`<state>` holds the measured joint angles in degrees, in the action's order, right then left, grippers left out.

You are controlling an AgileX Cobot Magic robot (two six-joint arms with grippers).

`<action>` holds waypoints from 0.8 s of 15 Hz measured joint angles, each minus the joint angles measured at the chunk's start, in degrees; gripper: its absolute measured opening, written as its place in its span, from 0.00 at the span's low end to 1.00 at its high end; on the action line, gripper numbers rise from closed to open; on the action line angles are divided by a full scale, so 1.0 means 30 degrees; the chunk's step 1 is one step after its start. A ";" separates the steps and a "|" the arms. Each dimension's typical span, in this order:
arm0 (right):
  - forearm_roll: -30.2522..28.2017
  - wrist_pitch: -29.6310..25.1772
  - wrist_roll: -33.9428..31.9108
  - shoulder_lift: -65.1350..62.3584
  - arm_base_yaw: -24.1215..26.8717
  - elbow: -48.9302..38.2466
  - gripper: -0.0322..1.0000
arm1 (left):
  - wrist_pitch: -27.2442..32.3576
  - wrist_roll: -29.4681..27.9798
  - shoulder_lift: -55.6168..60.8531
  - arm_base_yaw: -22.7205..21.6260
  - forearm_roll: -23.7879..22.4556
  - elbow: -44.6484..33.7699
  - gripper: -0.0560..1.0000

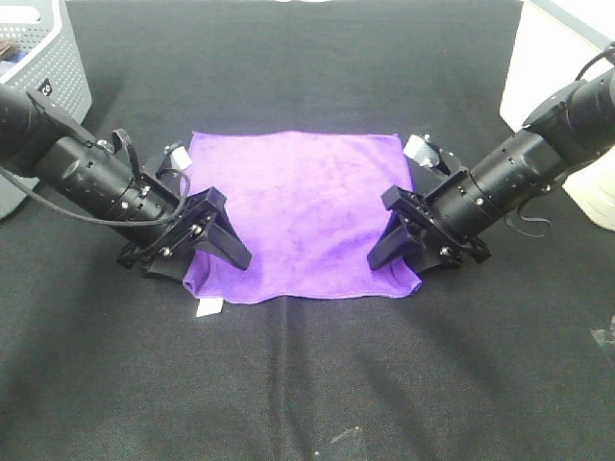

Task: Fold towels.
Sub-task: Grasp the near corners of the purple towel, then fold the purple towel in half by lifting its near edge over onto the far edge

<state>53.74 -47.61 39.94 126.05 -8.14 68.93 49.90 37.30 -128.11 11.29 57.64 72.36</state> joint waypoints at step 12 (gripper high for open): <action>-0.1566 -0.0306 -0.0286 -0.0153 -0.0134 -0.0019 0.04 | -0.0210 -0.0038 -0.0038 0.0248 -0.1776 -0.0019 0.06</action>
<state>49.05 -48.53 39.08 125.59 -8.54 68.87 49.27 37.18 -128.23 12.03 52.31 72.31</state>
